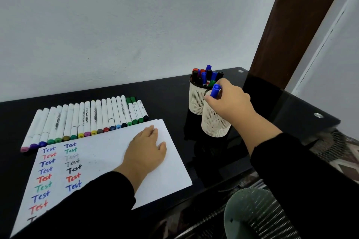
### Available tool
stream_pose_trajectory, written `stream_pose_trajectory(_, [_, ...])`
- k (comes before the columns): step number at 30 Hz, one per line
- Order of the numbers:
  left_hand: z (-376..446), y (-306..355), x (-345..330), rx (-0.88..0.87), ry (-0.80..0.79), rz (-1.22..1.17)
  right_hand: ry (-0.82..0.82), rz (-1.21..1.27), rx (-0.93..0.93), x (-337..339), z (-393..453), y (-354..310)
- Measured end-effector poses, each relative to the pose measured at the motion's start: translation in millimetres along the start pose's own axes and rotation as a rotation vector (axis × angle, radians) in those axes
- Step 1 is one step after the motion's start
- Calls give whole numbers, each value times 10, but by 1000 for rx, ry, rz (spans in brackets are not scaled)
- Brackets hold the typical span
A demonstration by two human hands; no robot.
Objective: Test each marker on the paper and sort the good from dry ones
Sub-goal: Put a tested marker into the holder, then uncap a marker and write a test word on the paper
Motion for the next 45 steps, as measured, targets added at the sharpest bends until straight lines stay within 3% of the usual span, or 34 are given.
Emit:
stream_pose_trajectory(6, [2,-14,-7,12,6,0,-134,-101,-27,-94,66,70])
stream_pose_trajectory(20, [14,-30,1,31,8,48,-178,-175,-8,-117,19,11])
stream_pose_trajectory(25, [15,-45,31,18,-49,47,-124,-182,95,-33,-12,-138])
stream_pose_trajectory(30, [-27,-173,53,-2,-115,-111,-93,-211,256,-2,-80,-428])
stream_pose_trajectory(34, [-106,-378,35,0,-120,-67,-30,-209,411,-48,-146,-710])
stream_pose_trajectory(45, [-134,-759,-35,10,-28,35,-212,-127,526,-911,-27,-967])
Point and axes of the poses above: each hand's wrist, its own z-axis towards the middle knuckle, its own x-axis out of the back of the hand, y = z × x, the point moved 9 cm from there along z, towards the middle knuckle, and after that the axes turned 14 degrees about z, right-handed, at the moved point
